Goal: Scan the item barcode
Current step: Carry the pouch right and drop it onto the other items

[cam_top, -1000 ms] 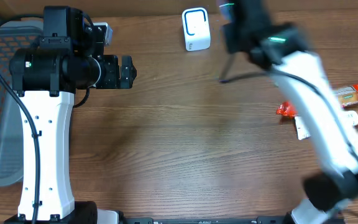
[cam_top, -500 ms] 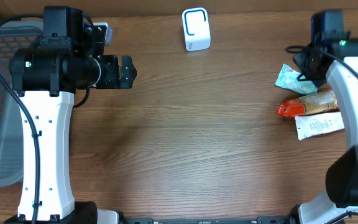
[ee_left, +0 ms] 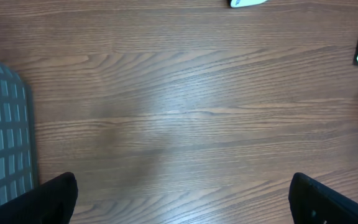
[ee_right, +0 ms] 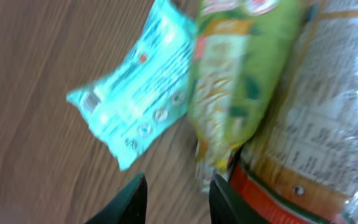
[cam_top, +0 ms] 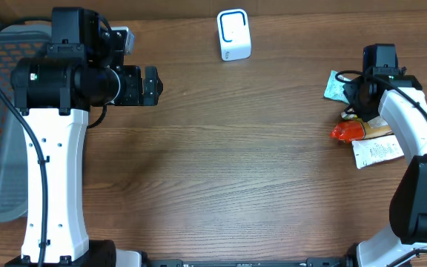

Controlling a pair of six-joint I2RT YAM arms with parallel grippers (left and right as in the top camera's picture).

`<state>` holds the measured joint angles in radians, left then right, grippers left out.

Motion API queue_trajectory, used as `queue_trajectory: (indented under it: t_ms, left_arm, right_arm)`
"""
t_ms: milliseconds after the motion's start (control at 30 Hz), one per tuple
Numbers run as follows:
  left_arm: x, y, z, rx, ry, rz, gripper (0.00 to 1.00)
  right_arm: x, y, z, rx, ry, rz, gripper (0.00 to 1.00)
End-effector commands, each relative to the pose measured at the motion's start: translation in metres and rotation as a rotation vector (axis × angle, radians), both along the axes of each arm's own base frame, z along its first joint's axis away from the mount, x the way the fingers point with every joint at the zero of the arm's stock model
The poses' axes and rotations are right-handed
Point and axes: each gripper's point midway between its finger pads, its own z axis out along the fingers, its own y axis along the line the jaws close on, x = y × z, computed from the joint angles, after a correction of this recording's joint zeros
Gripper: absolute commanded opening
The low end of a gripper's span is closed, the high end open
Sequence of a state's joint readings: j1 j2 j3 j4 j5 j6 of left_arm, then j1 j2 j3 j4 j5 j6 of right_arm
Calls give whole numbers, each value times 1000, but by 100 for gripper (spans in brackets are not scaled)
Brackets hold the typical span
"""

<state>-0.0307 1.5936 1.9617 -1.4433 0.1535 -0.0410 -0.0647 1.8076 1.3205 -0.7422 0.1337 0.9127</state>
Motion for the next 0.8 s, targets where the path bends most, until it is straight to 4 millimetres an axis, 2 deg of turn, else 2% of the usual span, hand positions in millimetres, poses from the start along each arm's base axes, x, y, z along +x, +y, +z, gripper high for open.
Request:
queue_trajectory:
  t_ms: [0,33,133,233,267,333,367,533,633,767]
  left_arm:
    - [1,-1,1,11,-9,-22,100]
    - [1,-1,1,11,-9,-22,100]
    - [1,-1,1,11,-9,-22,99]
    - [1,-1,1,11,-9,-22,99]
    - [1,-1,1,11,-9,-22,100]
    - [1,-1,1,11,-9,-22,100]
    - [1,-1,1,10,-9,-22,100]
    - [1,-1,1,11,-9,-22,99]
    - [1,-1,1,11,-9,-22,100]
    - [1,-1,1,10,-9,-22,100]
  right_arm:
    - [14,27,45,68,-94,206,34]
    - [14,36,75,92,-139,268,36]
    - [5,58,139,110,-247,421,45]
    - [-22,82,200,119,-338,571,57]
    - [-37,89,221,115,-361,608,62]
    - [-68,97,252,108,-392,639,88]
    - [-83,100,264,105,-406,649,100]
    - [-136,102,309,64,-535,667,100]
    - [-158,80,324,-131,-571,674,100]
    - [-190,78,330,-145,-587,665,100]
